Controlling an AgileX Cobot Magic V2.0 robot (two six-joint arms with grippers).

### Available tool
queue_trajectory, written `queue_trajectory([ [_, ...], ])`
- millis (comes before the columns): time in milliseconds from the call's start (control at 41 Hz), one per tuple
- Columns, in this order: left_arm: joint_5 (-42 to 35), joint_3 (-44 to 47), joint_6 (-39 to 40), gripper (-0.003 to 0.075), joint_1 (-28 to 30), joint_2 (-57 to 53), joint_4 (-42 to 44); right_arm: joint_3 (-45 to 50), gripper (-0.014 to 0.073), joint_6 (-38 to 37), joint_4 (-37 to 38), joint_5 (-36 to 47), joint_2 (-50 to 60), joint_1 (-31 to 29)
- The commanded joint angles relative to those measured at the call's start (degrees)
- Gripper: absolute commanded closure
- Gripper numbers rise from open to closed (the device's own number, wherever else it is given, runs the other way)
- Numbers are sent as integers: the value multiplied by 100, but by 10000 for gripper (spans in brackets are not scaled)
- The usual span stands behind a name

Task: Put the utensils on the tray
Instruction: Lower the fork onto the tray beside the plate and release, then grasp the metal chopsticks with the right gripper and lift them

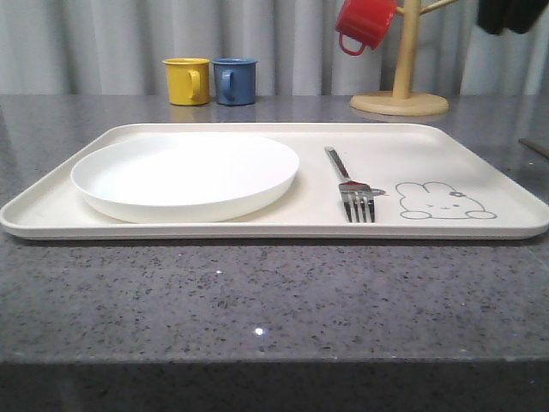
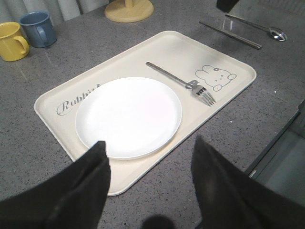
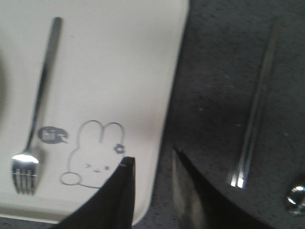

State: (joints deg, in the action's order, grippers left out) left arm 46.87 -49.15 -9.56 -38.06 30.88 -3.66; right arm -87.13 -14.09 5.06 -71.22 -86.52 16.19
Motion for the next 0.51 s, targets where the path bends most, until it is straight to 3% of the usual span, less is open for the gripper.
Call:
queue_trajectory([
  [0, -453, -135, 60, 352, -29, 30, -42, 35, 358, 527, -227, -246, 286, -562],
  [268, -453, -135, 60, 352, -29, 30, -42, 302, 358, 1339, -894, -294, -17, -1757],
  [487, -453, -135, 60, 352, -29, 30, -42, 322, 358, 1461, -912, -435, -563, -1998],
])
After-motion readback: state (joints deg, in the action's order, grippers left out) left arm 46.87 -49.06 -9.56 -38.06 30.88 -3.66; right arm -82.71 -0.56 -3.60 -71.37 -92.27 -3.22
